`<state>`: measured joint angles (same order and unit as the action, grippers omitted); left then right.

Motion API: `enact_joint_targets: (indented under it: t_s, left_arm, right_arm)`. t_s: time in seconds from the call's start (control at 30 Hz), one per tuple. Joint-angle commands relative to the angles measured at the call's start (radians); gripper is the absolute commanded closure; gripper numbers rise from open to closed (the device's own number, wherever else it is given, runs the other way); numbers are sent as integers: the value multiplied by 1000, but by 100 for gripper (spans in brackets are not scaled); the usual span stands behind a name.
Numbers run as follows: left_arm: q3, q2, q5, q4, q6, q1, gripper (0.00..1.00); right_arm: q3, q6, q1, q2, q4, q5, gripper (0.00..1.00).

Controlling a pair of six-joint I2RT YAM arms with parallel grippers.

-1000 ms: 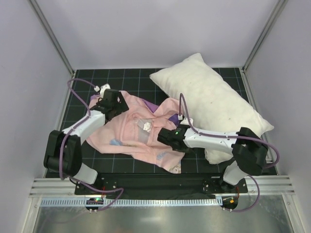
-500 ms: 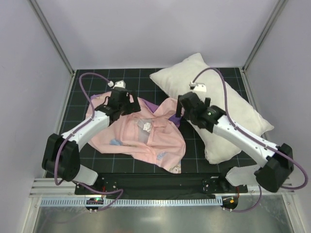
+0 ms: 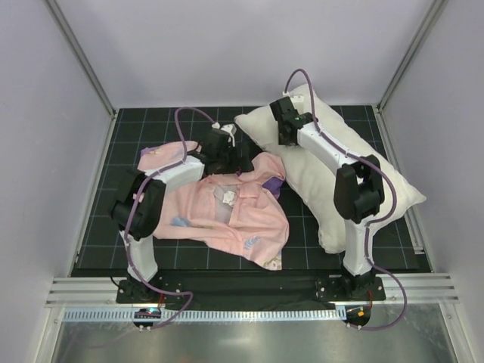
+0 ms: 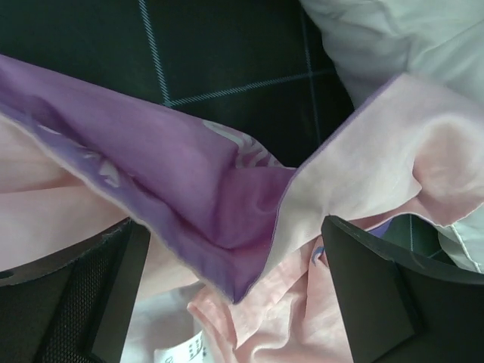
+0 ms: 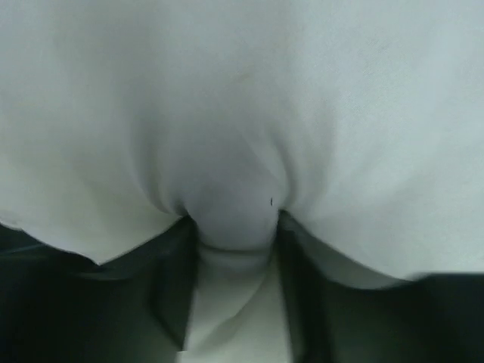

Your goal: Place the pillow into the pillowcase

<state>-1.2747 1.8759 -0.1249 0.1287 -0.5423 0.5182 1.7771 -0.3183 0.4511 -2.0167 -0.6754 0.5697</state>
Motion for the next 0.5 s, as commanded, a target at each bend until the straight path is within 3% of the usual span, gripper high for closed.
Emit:
enact_joint_targets:
  t_s: [0.0, 0.07, 0.13, 0.23, 0.27, 0.37, 0.47]
  left_arm:
    - [-14, 31, -98, -103, -61, 25, 0]
    - [-25, 57, -61, -107, -64, 37, 0]
    - [-66, 100, -56, -107, -67, 40, 8]
    - [-135, 159, -55, -110, -62, 42, 43]
    - [-158, 173, -56, -113, -61, 42, 62]
    - [-251, 242, -47, -112, -56, 40, 93]
    - [-363, 301, -10, -81, -47, 34, 95]
  right_arm:
    - [45, -8, -84, -4, -50, -112, 64]
    - [12, -30, -135, 42, -26, -157, 94]
    - [-13, -54, -182, 131, -13, -154, 96]
    - [-91, -83, -238, 304, 35, -166, 96]
    - [-146, -88, -247, 347, 51, -166, 96]
    - [-234, -102, -279, 523, 76, -174, 96]
    - [-318, -102, -282, 627, 65, -206, 96]
